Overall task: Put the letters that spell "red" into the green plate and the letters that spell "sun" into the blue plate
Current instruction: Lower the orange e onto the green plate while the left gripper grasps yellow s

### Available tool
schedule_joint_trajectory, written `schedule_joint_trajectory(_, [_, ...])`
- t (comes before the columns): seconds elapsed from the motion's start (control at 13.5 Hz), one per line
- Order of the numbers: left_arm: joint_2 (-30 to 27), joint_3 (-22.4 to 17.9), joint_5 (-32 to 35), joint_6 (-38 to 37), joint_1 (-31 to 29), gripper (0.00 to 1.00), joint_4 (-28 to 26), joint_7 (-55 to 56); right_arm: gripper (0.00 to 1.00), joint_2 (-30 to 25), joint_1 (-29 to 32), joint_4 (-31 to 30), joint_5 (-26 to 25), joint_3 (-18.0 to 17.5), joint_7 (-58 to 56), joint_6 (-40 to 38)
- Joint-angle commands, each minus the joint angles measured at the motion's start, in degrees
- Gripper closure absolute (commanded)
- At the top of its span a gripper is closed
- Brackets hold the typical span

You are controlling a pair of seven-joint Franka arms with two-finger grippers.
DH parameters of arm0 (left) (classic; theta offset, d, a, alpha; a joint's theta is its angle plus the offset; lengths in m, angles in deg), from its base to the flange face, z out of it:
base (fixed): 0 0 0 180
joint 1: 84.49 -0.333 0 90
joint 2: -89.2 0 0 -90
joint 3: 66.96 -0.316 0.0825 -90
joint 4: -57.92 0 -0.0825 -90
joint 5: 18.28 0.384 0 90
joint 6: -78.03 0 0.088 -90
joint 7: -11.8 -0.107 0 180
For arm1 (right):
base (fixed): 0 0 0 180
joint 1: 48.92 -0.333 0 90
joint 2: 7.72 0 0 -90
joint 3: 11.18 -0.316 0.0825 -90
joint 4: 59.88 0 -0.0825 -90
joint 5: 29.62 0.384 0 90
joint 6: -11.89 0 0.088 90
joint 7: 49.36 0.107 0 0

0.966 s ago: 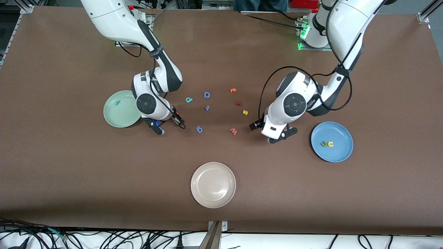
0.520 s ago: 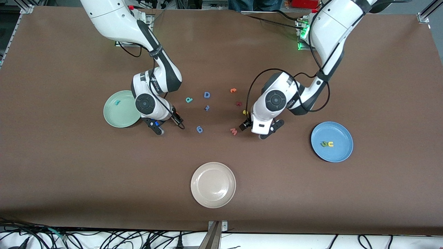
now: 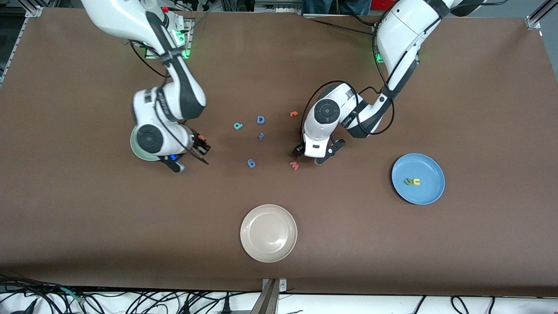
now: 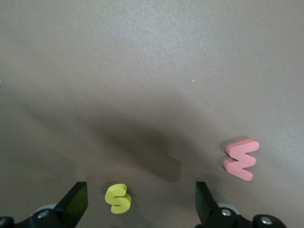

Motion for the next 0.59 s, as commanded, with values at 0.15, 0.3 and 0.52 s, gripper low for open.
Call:
schedule_joint_trajectory(0.15, [-5.1,-0.2,1.9,4.1,0.0,0.02,-6.5,3.3,0.96,-5.0,0.1,-1.2,1.0,10.3,-16.5,-12.1])
schedule_joint_trajectory(0.3, [-5.1,-0.2,1.9,4.2,0.4,0.04,-6.6,3.4,0.96,-5.0,0.1,-3.3,1.1,15.5,-26.0,-12.6])
schedule_joint_trajectory(0.52, [-5.3,-0.2,2.2,4.8,0.9,0.06,-7.3,4.3,0.96,-5.0,0.1,-11.1,1.1,17.5,-32.1,-5.9])
